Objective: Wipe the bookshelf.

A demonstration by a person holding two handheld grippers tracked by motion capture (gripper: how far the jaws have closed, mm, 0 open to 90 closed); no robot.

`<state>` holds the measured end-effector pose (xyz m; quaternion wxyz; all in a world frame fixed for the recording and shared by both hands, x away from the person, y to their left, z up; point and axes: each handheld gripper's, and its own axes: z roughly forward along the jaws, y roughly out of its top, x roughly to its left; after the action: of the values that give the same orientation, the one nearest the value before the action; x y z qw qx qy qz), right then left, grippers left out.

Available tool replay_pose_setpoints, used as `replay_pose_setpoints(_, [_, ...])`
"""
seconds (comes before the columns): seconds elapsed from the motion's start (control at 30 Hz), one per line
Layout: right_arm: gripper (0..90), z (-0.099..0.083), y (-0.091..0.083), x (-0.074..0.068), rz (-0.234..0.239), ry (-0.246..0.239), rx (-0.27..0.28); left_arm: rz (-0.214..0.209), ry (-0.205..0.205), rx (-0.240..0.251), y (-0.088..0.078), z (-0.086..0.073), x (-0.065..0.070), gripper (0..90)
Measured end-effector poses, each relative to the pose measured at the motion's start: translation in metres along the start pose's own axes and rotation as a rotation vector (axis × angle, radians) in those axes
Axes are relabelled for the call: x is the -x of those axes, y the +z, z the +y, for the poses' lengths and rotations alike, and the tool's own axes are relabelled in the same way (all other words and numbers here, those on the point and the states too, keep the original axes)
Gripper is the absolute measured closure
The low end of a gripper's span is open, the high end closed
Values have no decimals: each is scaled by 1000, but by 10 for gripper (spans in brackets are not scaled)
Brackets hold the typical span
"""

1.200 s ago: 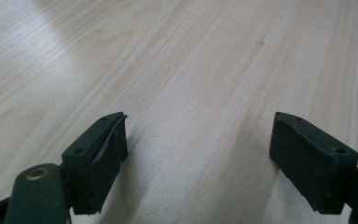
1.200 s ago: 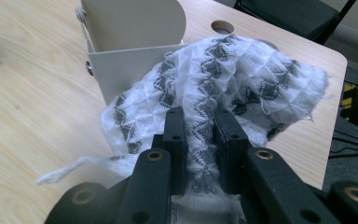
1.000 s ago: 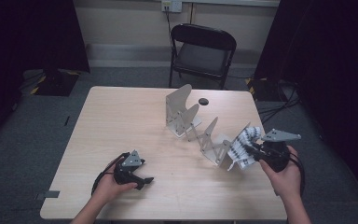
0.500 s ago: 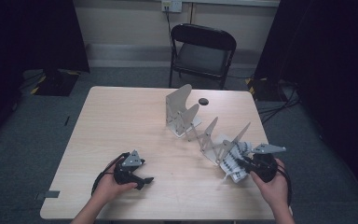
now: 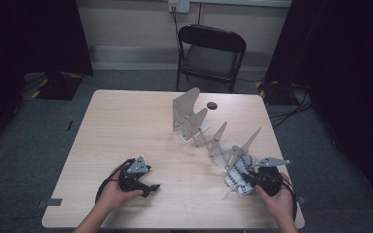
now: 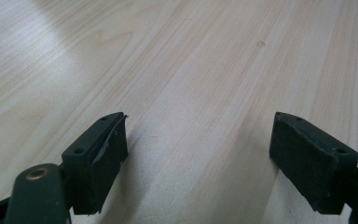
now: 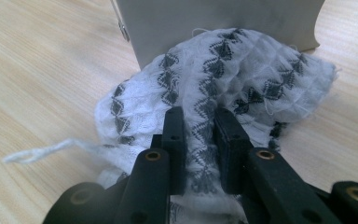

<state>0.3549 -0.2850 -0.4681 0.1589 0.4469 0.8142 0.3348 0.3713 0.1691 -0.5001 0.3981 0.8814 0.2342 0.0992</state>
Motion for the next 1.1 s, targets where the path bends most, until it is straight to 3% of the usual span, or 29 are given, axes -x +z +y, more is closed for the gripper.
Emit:
replay_pose_setpoints(0.27, [762, -4, -1, 0, 1, 5, -7, -1, 0, -1, 0, 0, 0, 187])
replay_pose_setpoints(0.53, [764, 2, -33, 7, -27, -3, 43, -1, 3, -4, 0, 0, 0, 187])
replay_pose_setpoints(0.93, [764, 52, -89, 15, -93, -58, 164, 1, 4, -6, 0, 1, -1, 187])
replay_pose_setpoints(1.1, [764, 72, -99, 14, -104, -88, 189, 0, 4, -6, 0, 1, -1, 187])
